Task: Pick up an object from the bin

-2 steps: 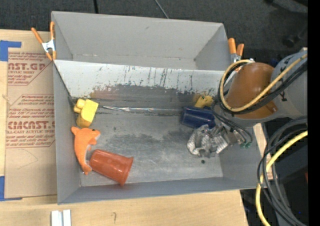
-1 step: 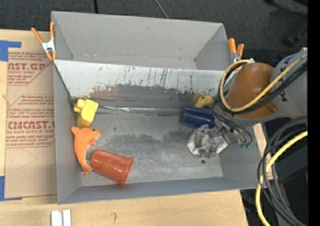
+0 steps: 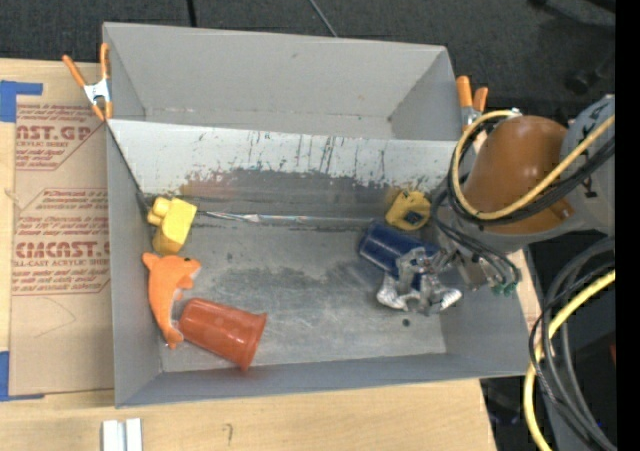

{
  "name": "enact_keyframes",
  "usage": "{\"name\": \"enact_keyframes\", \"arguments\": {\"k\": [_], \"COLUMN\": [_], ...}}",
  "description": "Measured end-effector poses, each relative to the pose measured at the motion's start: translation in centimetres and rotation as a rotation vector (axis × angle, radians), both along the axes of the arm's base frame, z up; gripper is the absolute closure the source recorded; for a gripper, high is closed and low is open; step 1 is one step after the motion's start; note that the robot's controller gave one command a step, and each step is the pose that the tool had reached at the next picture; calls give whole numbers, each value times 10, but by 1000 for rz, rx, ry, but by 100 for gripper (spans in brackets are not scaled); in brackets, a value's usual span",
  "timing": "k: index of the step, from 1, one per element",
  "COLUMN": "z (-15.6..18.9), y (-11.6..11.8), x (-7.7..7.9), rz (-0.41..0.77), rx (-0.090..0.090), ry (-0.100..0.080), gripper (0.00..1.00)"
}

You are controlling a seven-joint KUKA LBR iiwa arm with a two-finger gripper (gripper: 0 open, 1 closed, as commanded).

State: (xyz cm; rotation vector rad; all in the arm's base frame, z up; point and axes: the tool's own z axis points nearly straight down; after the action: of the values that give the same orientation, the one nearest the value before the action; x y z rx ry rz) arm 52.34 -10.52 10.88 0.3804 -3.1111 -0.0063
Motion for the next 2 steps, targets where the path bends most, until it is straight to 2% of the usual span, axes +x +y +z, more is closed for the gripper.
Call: {"name": "enact_keyframes", "arguments": {"k": [1,2], "z": [46,46], "y": [-8,-8], "x": [-31,-31], "rz": [81,81], "rx": [-2,-2], "ry": [-8,-8], "gripper": [100,100]}}
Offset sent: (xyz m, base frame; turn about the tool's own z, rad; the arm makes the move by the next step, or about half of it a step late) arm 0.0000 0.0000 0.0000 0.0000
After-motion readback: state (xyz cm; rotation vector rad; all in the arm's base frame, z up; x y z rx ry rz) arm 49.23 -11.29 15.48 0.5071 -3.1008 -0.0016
